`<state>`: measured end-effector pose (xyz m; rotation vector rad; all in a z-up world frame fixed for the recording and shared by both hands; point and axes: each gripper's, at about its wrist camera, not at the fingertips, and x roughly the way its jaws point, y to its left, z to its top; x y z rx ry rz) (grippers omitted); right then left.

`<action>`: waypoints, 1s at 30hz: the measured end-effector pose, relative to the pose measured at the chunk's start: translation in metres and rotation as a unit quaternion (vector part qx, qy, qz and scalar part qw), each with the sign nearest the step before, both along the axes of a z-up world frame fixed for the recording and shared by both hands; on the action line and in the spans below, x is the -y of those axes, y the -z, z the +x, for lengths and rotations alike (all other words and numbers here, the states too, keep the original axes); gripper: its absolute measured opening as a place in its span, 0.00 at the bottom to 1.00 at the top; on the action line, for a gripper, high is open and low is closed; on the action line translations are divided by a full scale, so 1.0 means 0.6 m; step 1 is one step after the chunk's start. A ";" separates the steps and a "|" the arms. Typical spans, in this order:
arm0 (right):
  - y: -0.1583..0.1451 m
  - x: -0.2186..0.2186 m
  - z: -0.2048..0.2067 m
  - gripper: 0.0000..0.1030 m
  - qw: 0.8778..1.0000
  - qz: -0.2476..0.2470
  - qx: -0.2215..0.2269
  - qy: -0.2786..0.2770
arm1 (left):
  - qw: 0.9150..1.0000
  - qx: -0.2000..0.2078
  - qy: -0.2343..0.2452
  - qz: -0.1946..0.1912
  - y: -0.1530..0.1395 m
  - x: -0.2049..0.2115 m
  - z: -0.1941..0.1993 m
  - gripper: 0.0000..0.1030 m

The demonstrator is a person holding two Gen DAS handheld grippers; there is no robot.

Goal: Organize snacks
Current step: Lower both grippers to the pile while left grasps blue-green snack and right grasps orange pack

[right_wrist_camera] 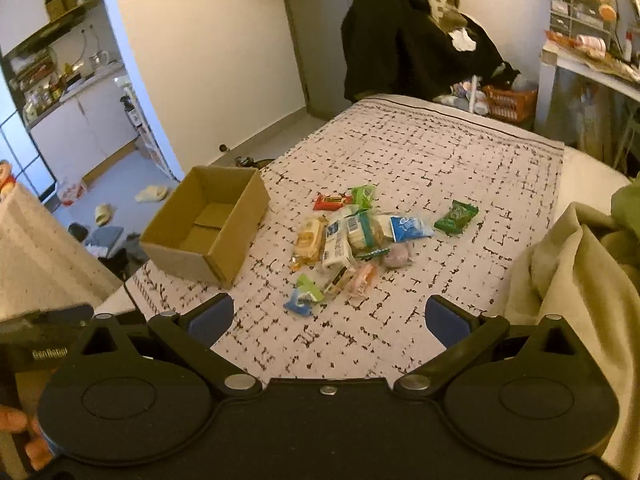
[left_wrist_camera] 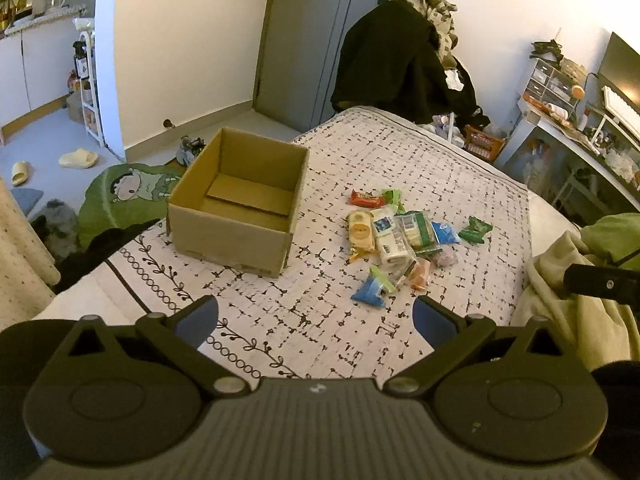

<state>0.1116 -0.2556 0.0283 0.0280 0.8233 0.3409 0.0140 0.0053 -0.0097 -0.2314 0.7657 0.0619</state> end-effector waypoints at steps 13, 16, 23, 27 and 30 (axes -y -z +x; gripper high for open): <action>0.044 0.018 0.109 1.00 0.996 0.032 -0.044 0.072 | 1.000 -0.003 0.003 -0.022 0.034 0.013 0.066 0.97; 0.061 0.027 0.129 0.99 0.994 0.049 -0.059 0.080 | 1.000 -0.002 0.008 -0.024 0.042 0.019 0.084 0.97; 0.101 0.025 0.175 0.74 0.990 0.054 -0.102 0.083 | 0.999 -0.005 0.015 -0.038 0.064 0.030 0.122 0.93; 0.120 0.028 0.195 0.68 0.988 0.054 -0.121 0.084 | 0.999 -0.009 0.023 -0.038 0.080 0.039 0.144 0.86; 0.134 0.024 0.214 0.62 0.986 0.054 -0.135 0.080 | 0.998 -0.021 0.027 -0.045 0.096 0.043 0.161 0.74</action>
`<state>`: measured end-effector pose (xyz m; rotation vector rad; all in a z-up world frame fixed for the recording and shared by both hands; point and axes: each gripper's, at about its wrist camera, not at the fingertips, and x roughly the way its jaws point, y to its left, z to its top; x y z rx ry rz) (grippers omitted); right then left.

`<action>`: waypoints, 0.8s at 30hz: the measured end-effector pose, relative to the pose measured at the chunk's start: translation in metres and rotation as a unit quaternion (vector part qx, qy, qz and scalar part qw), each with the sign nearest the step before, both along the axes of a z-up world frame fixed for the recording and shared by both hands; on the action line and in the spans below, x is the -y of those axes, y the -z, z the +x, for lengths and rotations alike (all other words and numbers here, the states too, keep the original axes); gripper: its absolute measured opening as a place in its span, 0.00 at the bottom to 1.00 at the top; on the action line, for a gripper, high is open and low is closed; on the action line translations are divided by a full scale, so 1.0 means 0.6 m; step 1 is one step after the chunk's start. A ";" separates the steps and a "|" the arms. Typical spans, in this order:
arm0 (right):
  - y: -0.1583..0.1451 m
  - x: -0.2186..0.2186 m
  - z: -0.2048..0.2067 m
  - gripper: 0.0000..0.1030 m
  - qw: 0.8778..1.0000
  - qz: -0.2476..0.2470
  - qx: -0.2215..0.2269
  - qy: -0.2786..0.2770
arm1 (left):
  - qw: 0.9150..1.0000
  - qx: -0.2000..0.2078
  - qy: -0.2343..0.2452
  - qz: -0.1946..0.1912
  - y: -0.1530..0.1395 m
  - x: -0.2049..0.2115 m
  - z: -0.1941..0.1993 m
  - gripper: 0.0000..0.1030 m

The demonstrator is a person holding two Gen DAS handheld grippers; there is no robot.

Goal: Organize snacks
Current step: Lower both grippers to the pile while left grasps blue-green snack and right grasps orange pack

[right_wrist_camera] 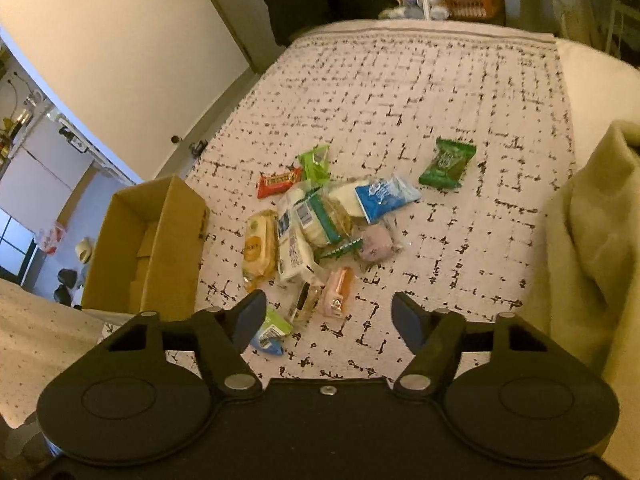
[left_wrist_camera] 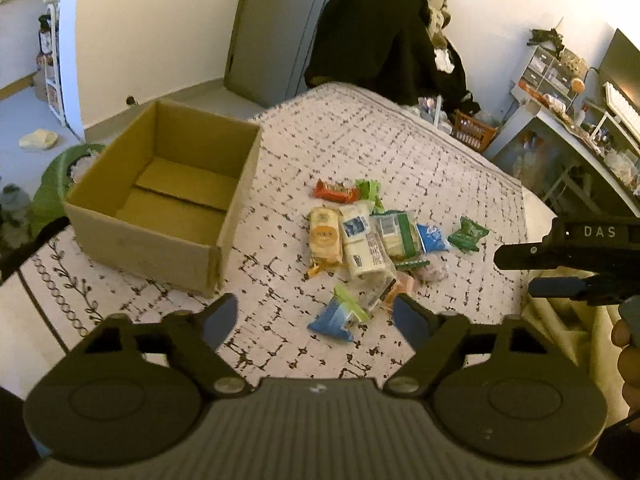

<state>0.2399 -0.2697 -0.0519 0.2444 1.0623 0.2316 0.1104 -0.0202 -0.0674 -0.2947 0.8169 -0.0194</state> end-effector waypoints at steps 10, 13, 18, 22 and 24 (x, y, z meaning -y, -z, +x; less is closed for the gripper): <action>0.058 -0.007 0.060 0.45 0.998 0.025 -0.065 -0.005 | 0.999 -0.030 0.018 -0.022 0.057 0.018 0.049 0.62; 0.077 -0.007 0.076 0.36 0.997 0.021 -0.078 -0.002 | 0.999 -0.038 0.023 -0.028 0.075 0.025 0.065 0.59; 0.102 -0.009 0.096 0.33 0.996 0.010 -0.091 -0.003 | 0.997 -0.057 0.032 -0.039 0.109 0.034 0.090 0.48; 0.119 -0.016 0.110 0.30 0.995 0.012 -0.103 -0.011 | 0.996 -0.070 0.032 -0.046 0.135 0.038 0.110 0.43; 0.130 -0.016 0.118 0.29 0.994 0.010 -0.111 -0.013 | 0.996 -0.073 0.033 -0.048 0.145 0.039 0.119 0.40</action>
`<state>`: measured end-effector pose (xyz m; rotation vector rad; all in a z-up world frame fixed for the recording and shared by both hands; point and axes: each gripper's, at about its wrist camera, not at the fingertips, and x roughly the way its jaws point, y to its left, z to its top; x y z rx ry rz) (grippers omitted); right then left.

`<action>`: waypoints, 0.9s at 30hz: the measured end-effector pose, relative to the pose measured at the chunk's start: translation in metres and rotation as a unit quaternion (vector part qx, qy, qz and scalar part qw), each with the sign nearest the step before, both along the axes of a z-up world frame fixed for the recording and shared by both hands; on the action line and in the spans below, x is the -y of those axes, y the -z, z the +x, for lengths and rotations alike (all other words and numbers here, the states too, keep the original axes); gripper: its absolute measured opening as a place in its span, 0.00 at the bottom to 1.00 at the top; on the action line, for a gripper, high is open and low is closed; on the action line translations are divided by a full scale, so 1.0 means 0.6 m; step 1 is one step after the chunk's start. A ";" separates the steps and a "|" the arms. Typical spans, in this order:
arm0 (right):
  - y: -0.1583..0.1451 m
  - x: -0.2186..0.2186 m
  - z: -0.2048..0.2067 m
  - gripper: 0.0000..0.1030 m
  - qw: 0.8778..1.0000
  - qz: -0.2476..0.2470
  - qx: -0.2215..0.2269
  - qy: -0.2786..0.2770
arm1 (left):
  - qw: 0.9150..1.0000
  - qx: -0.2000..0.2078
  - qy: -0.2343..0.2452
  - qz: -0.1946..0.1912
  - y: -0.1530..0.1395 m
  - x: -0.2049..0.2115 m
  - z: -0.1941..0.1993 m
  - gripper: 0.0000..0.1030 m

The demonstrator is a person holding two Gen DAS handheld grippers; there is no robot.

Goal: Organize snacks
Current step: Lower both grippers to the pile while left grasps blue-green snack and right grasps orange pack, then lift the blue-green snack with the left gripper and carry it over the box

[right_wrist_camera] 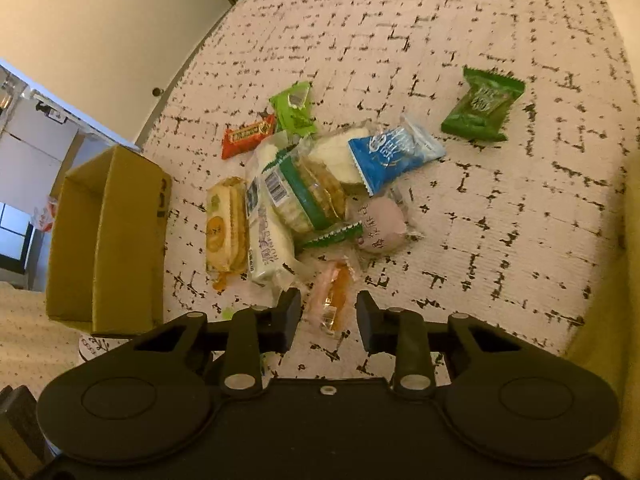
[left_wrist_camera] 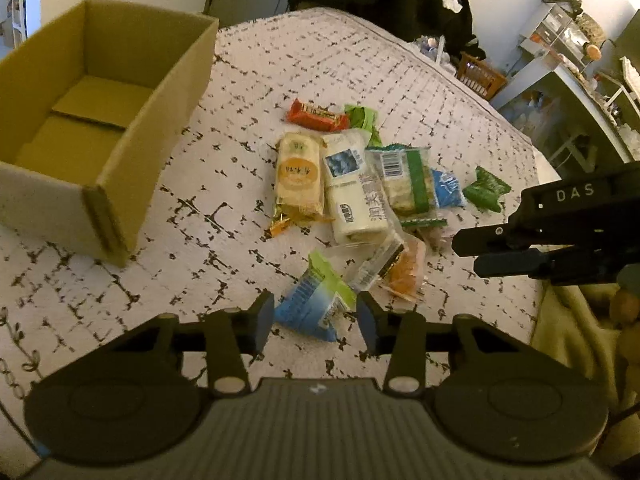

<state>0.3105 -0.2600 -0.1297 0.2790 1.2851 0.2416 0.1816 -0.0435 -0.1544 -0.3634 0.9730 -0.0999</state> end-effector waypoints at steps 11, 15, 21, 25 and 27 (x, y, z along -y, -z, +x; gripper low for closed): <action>0.039 -0.017 0.025 0.28 1.000 -0.008 -0.024 -0.010 | 1.000 -0.023 -0.004 -0.013 0.046 -0.003 0.034 0.40; 0.046 -0.034 0.028 0.28 0.999 -0.022 -0.022 -0.026 | 1.000 -0.020 -0.002 -0.009 0.050 0.001 0.035 0.40; 0.052 -0.054 0.026 0.27 0.998 -0.035 -0.015 -0.043 | 1.000 -0.012 0.012 0.012 0.048 0.010 0.032 0.37; 0.036 -0.056 0.017 0.18 0.998 -0.039 -0.003 -0.041 | 1.000 -0.015 0.001 0.006 0.042 0.004 0.027 0.30; 0.022 -0.052 0.011 0.18 0.999 -0.036 0.010 -0.039 | 1.000 -0.016 -0.002 -0.001 0.037 0.001 0.022 0.24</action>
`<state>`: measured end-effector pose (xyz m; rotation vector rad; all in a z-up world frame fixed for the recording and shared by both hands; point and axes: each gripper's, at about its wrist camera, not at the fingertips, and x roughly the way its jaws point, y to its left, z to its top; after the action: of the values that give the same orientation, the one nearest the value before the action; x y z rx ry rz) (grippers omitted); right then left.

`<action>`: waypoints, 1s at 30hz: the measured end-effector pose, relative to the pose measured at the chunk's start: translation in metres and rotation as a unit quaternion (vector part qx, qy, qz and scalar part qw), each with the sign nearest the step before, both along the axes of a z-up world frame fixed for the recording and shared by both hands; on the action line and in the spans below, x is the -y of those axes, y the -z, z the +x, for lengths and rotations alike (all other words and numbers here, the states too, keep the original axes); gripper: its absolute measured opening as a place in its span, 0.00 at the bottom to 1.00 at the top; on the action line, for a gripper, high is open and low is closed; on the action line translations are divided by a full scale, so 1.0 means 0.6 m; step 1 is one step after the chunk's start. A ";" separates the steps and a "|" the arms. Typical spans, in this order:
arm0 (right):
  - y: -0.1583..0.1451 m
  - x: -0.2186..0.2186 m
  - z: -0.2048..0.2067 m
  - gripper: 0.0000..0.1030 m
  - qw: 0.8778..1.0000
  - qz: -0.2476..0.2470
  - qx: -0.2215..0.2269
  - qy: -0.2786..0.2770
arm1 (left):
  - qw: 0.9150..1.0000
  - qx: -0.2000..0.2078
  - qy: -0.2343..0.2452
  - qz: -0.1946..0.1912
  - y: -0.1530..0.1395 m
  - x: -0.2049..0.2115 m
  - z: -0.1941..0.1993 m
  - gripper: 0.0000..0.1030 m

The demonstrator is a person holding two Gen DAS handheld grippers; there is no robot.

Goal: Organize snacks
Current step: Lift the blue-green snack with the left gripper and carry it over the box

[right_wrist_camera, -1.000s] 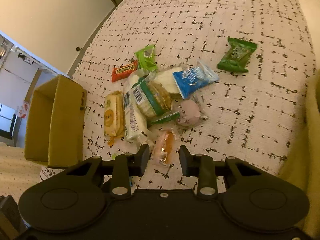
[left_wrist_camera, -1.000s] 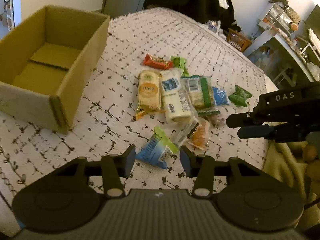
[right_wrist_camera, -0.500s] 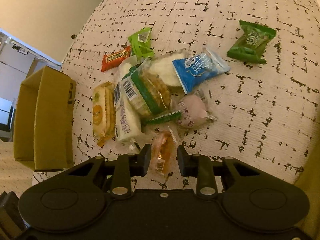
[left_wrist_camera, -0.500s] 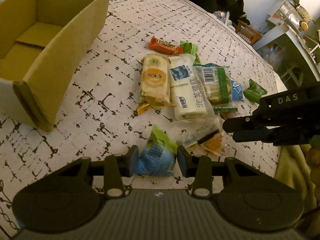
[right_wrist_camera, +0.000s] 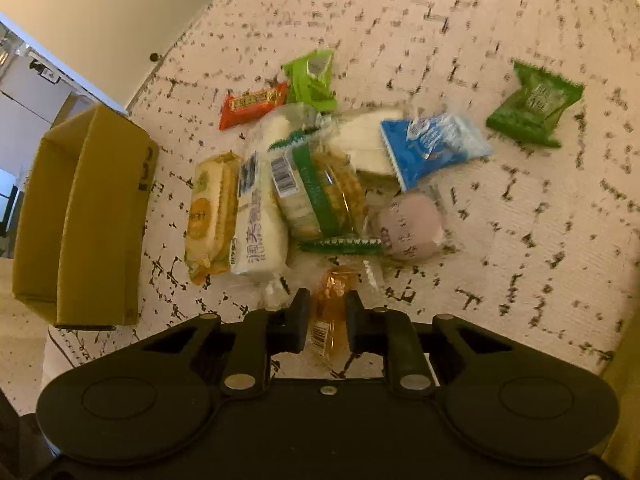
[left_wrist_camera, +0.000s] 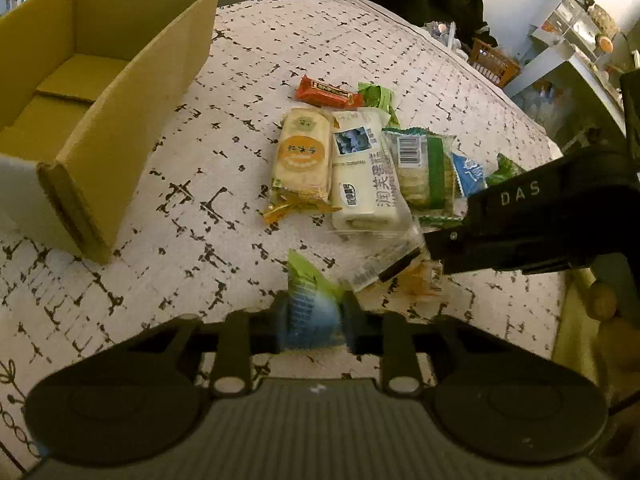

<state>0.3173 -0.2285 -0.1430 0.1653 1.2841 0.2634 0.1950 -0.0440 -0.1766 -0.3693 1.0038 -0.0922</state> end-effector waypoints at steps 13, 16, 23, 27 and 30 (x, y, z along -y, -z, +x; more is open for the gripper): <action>-0.094 -0.015 -0.053 0.17 0.996 0.036 0.079 0.012 | 0.998 0.062 -0.013 0.006 -0.088 -0.018 -0.050 0.24; -0.109 -0.025 -0.062 0.17 0.995 0.045 0.094 0.011 | 0.997 0.072 -0.021 0.010 -0.106 -0.028 -0.062 0.24; -0.123 -0.064 -0.104 0.17 0.990 0.079 0.112 0.012 | 0.994 0.099 -0.043 0.022 -0.152 -0.059 -0.091 0.24; -0.137 -0.082 -0.121 0.17 0.987 0.092 0.134 0.012 | 0.992 0.109 -0.055 0.025 -0.172 -0.076 -0.107 0.24; -0.146 -0.087 -0.128 0.17 0.983 0.104 0.149 0.019 | 0.991 0.116 -0.061 0.031 -0.187 -0.090 -0.117 0.24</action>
<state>0.2408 -0.1765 -0.0555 0.3156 0.9537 0.3747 0.1245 0.0099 -0.0641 -0.3539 0.7500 0.0066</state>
